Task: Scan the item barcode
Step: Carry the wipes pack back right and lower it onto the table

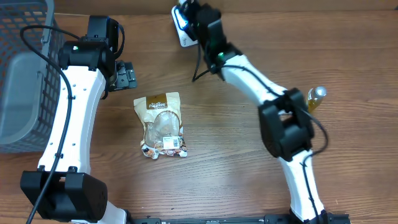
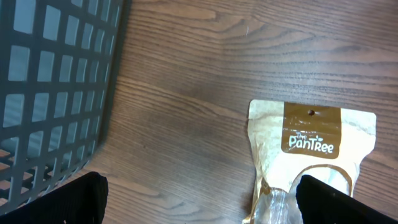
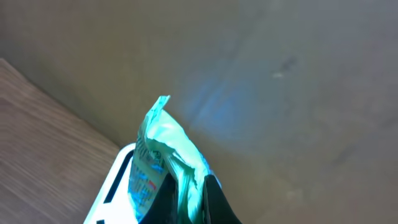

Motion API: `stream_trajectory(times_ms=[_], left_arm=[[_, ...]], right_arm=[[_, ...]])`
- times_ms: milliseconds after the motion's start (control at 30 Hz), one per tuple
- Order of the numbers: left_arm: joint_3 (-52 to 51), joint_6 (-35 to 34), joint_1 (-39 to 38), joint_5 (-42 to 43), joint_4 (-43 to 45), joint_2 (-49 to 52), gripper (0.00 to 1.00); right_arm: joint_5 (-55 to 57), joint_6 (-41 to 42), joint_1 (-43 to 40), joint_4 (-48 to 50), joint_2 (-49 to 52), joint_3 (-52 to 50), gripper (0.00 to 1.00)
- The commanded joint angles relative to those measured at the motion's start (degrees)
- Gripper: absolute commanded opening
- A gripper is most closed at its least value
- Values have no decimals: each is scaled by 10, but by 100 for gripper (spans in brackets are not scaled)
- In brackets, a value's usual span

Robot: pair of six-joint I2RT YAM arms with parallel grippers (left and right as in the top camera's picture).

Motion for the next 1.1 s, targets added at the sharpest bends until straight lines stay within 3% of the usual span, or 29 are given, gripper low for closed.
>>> stream_trajectory(times_ms=[0, 233, 433, 800, 1067], left_arm=[[8, 4, 3, -8, 0, 2, 99], [8, 4, 3, -8, 0, 2, 100], [8, 4, 3, -8, 0, 2, 100], [8, 4, 3, -8, 0, 2, 99], [8, 4, 3, -8, 0, 2, 100]], right_arm=[[-107, 128, -37, -88, -130, 12, 4], [-337, 287, -110, -432, -235, 12, 4], [-385, 309, -162, -699, -239, 9, 4], [-344, 309, -168, -874, -238, -33, 4], [-298, 309, -168, -949, -238, -74, 4]])
